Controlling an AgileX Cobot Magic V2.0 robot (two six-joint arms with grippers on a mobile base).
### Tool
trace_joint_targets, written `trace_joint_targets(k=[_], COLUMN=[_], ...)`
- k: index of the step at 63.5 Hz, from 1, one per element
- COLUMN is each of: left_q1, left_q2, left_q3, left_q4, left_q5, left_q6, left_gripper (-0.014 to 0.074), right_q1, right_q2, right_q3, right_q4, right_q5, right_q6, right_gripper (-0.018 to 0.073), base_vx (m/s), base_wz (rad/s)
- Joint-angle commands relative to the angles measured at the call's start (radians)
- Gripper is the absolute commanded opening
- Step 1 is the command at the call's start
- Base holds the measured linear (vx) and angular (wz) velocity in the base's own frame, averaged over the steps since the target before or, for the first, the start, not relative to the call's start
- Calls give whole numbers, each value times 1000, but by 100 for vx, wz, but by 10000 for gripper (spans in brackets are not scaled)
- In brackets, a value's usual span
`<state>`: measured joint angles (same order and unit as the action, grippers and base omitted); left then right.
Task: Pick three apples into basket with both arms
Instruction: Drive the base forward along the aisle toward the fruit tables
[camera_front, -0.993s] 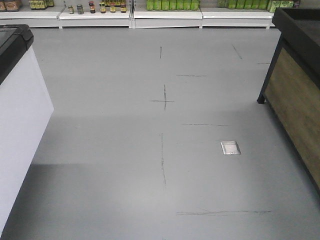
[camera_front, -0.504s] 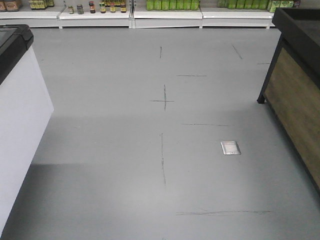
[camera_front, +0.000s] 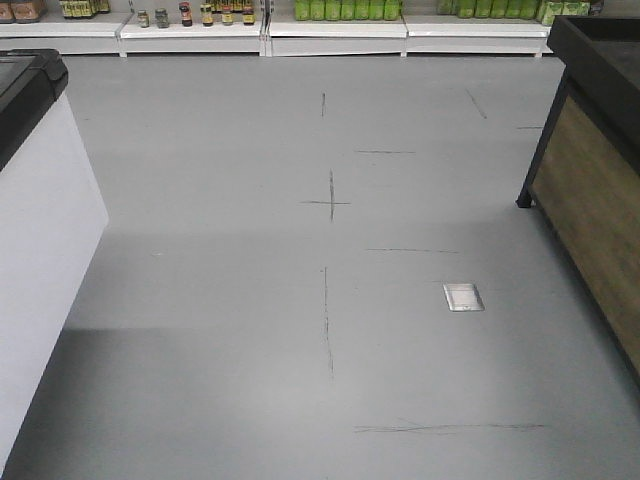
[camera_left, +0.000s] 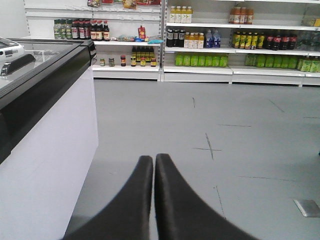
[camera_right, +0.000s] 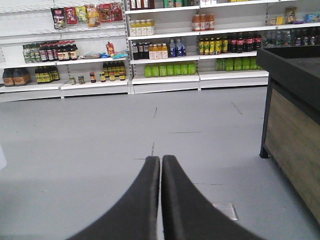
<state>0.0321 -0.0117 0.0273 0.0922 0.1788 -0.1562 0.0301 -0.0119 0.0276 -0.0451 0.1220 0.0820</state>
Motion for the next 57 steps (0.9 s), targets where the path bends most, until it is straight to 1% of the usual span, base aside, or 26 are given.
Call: trace_joint_targets(k=[1, 31, 57], left_q1=[1, 1, 1], left_q2=[-16, -16, -16], left_q3=[4, 4, 4], left_q4=[1, 1, 1], left_q5=[-70, -70, -70], left_q6=[-9, -9, -9], left_gripper=[-7, -7, -7], right_q1=[-7, -7, -7], right_q2=[-13, -13, -13], right_q3=[13, 13, 13], right_q4=[-10, -10, -10], right_q5=[-74, -74, -74], right_q6=[-8, -8, -8], right_gripper=[-4, -4, -4], base_vx=[4, 9, 17], base_wz=[1, 2, -8])
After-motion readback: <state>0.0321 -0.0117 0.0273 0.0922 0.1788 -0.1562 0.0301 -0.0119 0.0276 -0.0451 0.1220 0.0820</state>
